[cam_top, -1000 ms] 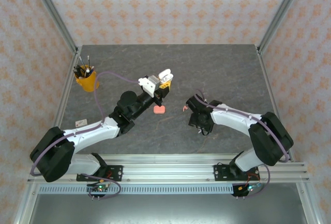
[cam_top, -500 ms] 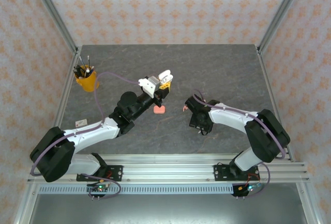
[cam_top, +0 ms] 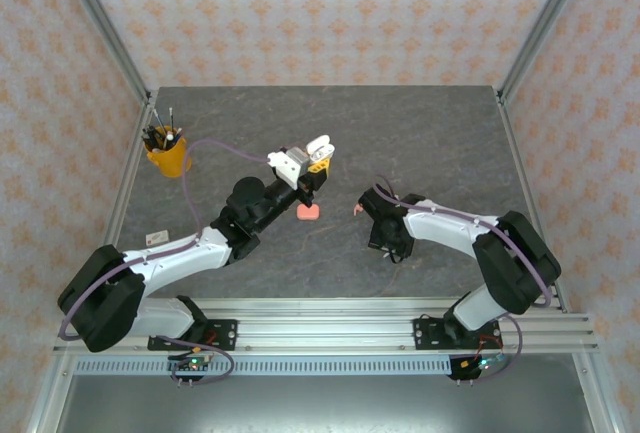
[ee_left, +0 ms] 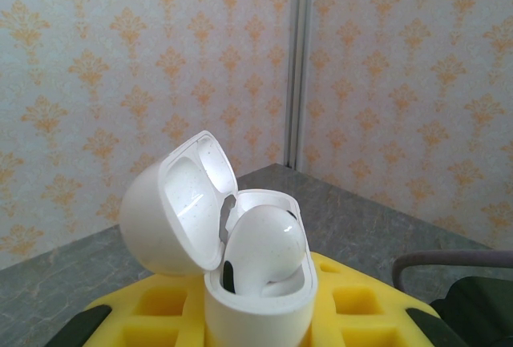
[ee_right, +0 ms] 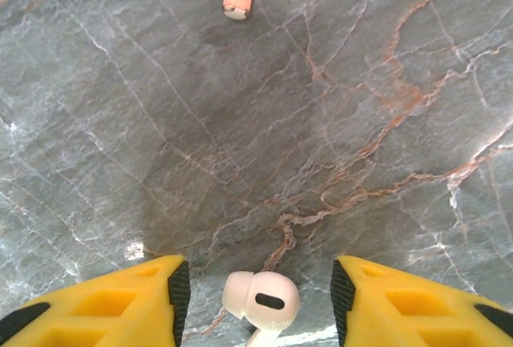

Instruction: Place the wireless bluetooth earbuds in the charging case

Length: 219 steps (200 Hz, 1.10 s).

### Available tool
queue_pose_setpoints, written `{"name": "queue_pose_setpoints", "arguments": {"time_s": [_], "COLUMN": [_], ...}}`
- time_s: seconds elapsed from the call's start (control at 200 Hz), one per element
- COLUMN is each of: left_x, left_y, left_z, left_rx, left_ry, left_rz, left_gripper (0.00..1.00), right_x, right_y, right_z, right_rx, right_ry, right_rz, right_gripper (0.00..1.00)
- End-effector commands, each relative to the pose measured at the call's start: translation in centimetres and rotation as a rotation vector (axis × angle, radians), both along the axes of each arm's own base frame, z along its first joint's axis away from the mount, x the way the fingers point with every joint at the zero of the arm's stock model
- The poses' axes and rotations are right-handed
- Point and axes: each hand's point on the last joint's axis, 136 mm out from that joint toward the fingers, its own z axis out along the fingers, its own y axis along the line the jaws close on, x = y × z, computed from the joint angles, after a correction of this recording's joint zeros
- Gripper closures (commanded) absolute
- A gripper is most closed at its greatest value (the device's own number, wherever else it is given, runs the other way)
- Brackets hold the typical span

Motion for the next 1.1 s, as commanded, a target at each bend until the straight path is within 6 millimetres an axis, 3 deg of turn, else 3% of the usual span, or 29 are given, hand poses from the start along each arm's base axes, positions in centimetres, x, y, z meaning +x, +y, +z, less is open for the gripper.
{"name": "queue_pose_setpoints", "arguments": {"time_s": [0.0,0.57,1.091], "left_x": [-0.01,0.06,0.02], "left_y": [0.12,-0.02,-0.03], "left_z": [1.30,1.39,1.62], "left_rx": [-0.037,-0.043,-0.047], "left_ry": [-0.046,-0.045,-0.045], "left_rz": [0.010,0.006,0.004], "left_gripper": [1.00,1.00,1.00], "right_x": [-0.91,-1.22,-1.24], "right_y": [-1.29,-1.44,-1.49], "right_z": [-0.70,-1.14,-0.36], "right_rx": [-0.064,-0.064,-0.043], "right_ry": [0.027,0.034,0.006], "right_rz": [0.010,0.006,0.004], "right_gripper": [0.50,0.63,0.73]}}
